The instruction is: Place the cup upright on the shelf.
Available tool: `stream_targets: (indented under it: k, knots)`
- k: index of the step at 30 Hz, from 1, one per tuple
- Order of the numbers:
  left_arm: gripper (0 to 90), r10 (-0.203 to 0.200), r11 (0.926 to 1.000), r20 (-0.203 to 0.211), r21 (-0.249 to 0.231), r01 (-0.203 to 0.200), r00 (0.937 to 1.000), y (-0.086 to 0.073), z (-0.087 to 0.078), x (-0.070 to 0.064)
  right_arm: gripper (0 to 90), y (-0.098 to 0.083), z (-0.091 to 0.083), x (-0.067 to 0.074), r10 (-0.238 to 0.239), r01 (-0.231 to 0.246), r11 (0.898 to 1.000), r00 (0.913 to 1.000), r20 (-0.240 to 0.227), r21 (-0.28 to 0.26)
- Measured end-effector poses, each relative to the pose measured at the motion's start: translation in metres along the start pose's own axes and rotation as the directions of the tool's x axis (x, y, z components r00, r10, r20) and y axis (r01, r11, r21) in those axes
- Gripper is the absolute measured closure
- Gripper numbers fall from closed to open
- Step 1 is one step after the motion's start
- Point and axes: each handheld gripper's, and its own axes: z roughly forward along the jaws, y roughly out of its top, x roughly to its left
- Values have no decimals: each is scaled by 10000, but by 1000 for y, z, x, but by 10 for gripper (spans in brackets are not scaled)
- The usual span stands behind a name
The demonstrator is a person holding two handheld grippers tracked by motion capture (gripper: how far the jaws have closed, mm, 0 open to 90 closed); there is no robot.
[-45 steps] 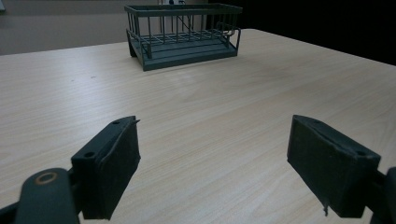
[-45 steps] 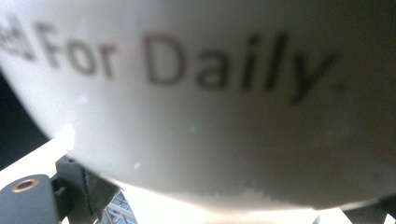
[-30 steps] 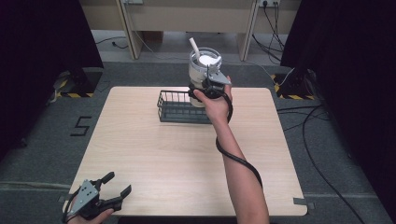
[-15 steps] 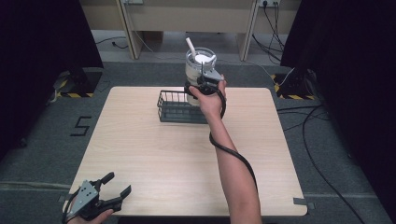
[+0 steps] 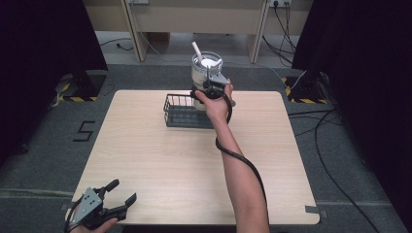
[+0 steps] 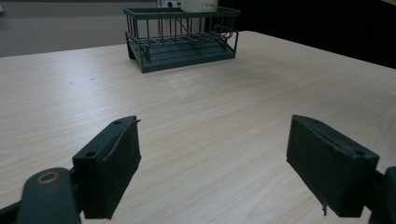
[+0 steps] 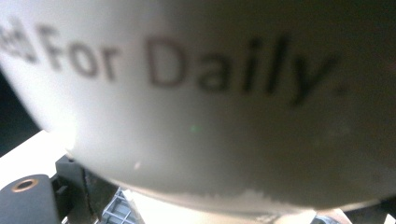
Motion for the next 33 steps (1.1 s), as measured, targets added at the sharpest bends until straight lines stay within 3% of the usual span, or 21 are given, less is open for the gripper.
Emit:
stream_targets:
  k: [18, 33]
  knots:
    - [169, -15, 10000, 59, -2, 15, 10000, 0, 0, -1, 100, -23, 21, 1, -231, 227, 9984, 9997, 73, 511]
    - [169, -41, 10000, 59, -27, 41, 10000, 0, -1, -1, 98, -38, 26, 2, -260, 251, 9988, 9994, 210, 420]
